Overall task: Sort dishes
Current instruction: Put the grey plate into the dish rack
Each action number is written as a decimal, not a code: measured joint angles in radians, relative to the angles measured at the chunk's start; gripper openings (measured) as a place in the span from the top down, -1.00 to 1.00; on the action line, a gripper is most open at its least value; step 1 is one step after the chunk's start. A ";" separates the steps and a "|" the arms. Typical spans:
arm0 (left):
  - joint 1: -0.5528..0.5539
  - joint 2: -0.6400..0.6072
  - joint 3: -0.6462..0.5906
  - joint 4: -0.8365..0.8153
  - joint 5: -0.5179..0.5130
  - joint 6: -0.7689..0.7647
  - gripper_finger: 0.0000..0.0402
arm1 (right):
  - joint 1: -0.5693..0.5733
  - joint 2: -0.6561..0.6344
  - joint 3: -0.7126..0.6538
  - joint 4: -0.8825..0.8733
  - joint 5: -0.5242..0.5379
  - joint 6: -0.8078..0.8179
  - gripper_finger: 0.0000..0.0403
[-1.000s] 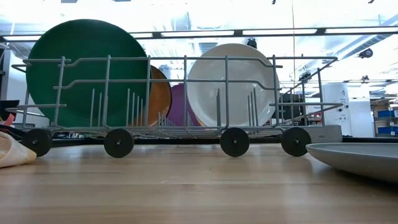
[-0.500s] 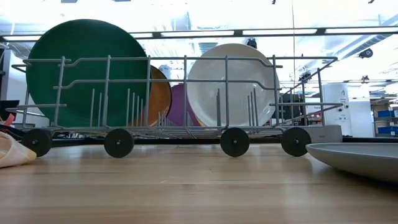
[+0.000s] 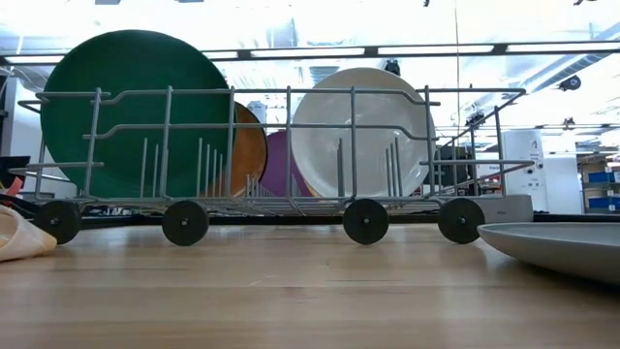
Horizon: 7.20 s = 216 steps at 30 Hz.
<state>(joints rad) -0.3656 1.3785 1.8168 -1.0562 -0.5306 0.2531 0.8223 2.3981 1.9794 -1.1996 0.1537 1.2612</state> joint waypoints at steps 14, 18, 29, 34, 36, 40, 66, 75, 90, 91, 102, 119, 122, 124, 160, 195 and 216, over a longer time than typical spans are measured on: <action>0.000 0.000 0.000 0.029 0.001 -0.031 0.23 | 0.012 -0.010 0.053 -0.005 -0.002 0.007 1.00; 0.000 -0.002 0.000 0.039 0.004 -0.031 0.23 | 0.032 -0.065 0.080 -0.004 0.000 0.032 1.00; -0.005 -0.004 0.089 0.084 0.026 -0.014 0.23 | 0.130 -0.250 0.096 0.004 0.371 0.156 1.00; -0.006 -0.004 0.159 0.076 0.026 -0.003 0.23 | 0.176 -0.307 0.095 0.064 0.705 0.129 1.00; -0.006 -0.005 0.178 0.068 0.030 -0.007 0.23 | 0.185 -0.318 0.095 0.108 0.821 0.074 1.00; -0.007 -0.005 0.204 0.065 0.065 -0.008 0.23 | 0.185 -0.320 0.095 0.216 0.987 -0.061 1.00; -0.005 -0.011 0.496 0.031 -0.116 0.064 0.23 | -0.128 -0.304 0.157 0.884 1.303 -0.670 1.00; -0.005 -0.016 0.533 0.050 -0.178 0.142 0.23 | -0.267 -0.296 0.155 1.429 0.908 -1.061 1.00; -0.005 -0.130 0.537 0.083 -0.248 0.206 0.23 | -0.395 -0.132 0.152 1.739 0.920 -1.211 1.00; -0.005 -0.134 0.537 0.076 -0.248 0.202 0.23 | -0.398 -0.117 0.152 1.792 0.920 -1.237 1.00; -0.005 -0.156 0.537 0.041 -0.247 0.191 0.23 | -0.424 0.050 0.151 2.364 0.905 -1.548 1.00; -0.005 -0.147 0.536 -0.017 -0.247 0.180 0.23 | -0.470 0.075 0.130 2.246 0.914 -1.424 1.00; -0.005 -0.147 0.536 -0.017 -0.247 0.180 0.23 | -0.474 0.075 0.104 2.250 0.913 -1.374 1.00; -0.005 -0.146 0.536 -0.017 -0.247 0.180 0.23 | -0.477 0.075 0.084 2.254 0.912 -1.319 1.00; -0.005 -0.100 0.536 -0.025 -0.247 0.182 0.23 | -0.481 0.075 -0.007 1.875 1.041 -0.920 1.00; -0.005 -0.103 0.536 -0.023 -0.247 0.181 0.23 | -0.461 0.063 -0.007 1.773 0.956 -0.932 0.51; -0.005 -0.102 0.536 -0.023 -0.247 0.175 0.23 | -0.405 0.052 -0.007 1.771 0.963 -1.006 -0.04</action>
<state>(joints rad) -0.3702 1.2766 2.3528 -1.0790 -0.7780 0.4278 0.4171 2.4499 1.9724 0.5717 1.1172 0.2552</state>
